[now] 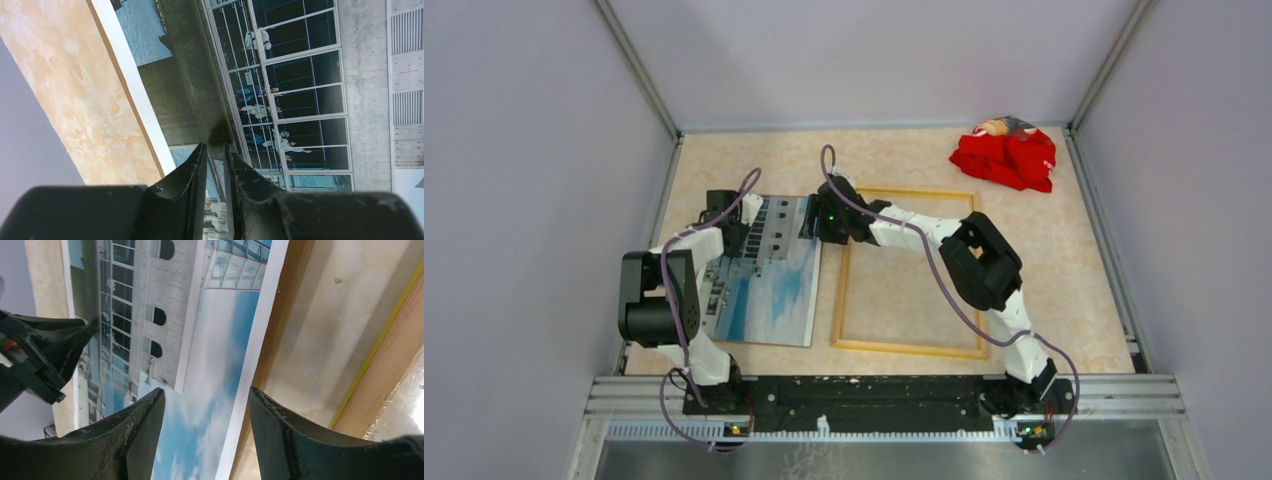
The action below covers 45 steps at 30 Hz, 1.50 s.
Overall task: Put the photo into the frame
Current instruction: Pick up the photo at the center of the board.
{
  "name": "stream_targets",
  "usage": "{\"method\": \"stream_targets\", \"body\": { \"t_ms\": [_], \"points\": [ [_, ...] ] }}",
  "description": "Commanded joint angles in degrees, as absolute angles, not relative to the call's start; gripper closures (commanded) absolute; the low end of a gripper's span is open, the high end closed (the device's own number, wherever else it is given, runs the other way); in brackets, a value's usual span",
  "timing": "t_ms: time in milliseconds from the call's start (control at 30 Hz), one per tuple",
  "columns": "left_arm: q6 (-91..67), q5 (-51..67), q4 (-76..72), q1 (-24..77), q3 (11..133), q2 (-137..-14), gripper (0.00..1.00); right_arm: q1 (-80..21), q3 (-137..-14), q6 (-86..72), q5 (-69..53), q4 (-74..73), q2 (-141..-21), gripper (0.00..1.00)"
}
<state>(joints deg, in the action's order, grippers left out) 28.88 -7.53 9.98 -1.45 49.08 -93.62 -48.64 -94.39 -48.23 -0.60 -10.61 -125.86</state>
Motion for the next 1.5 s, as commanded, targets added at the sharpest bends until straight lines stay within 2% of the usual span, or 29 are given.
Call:
{"method": "stream_targets", "body": {
  "t_ms": [0, 133, 300, 467, 600, 667, 700, 733, 867, 967, 1100, 1133, 1333, 1467],
  "points": [
    [27.58, -3.87, 14.15, -1.27, 46.5, -95.68, 0.74, -49.7, -95.29, -48.8, -2.41, -8.19, -121.75, 0.38],
    [27.62, -3.82, 14.08, -1.3, 46.54, -95.71, 0.74, -49.65, -91.75, -50.53, -4.64, -2.33, -120.41, 0.38],
    [27.45, -3.54, 14.41, -1.3, 46.89, -95.72, 0.75, -47.36, -82.75, -56.81, -13.63, 15.56, -119.14, 0.4],
    [27.27, -3.33, 14.74, -1.3, 46.98, -95.5, 0.75, -46.67, -81.56, -56.34, -13.54, 14.67, -120.2, 0.42],
    [27.12, -2.94, 15.42, -1.37, 47.43, -95.41, 0.76, -46.67, -80.77, -57.18, -13.54, 15.93, -120.74, 0.55],
    [26.96, -2.37, 16.44, -1.53, 48.01, -95.08, 0.76, -46.66, -81.1, -57.32, -13.39, 15.92, -121.28, 0.67],
    [26.74, -1.86, 17.29, -1.81, 48.66, -94.85, 0.75, -46.67, -81.31, -57.19, -13.18, 15.84, -121.45, 0.78],
    [26.46, -1.01, 18.45, -2.27, 49.51, -94.52, 0.75, -46.63, -81.64, -57.07, -13.11, 15.61, -121.68, 0.84],
    [25.71, 4.54, 25.32, -6.11, 55.85, -92.96, 0.62, -45.92, -82.58, -56.31, -13.8, 15.01, -121.69, 1.0],
    [26.33, 7.38, 30.02, -9.47, 61.27, -91.18, 0.52, -44.96, -82.03, -53.94, -13.31, 13.48, -118.67, 1.0],
    [28.06, 9.47, 35.13, -11.42, 66.7, -90.19, 0.27, -41.83, -79.87, -48.64, -12.97, 7.15, -107.75, 1.0],
    [28.46, 9.91, 36.13, -11.42, 67.64, -90.13, 0.23, -40.9, -79.66, -46.4, -12.81, 3.54, -104.56, 1.0],
    [28.61, 12.27, 36.59, -11.34, 68.12, -89.38, 0.21, -35.19, -81.71, -31.9, -7.08, -25.37, -82.78, 1.0],
    [27.87, 12.99, 36.16, -11.34, 67.96, -89.95, 0.22, -34.08, -90.5, -23.89, 6.26, -48.1, -72.83, 1.0]
  ]
}}
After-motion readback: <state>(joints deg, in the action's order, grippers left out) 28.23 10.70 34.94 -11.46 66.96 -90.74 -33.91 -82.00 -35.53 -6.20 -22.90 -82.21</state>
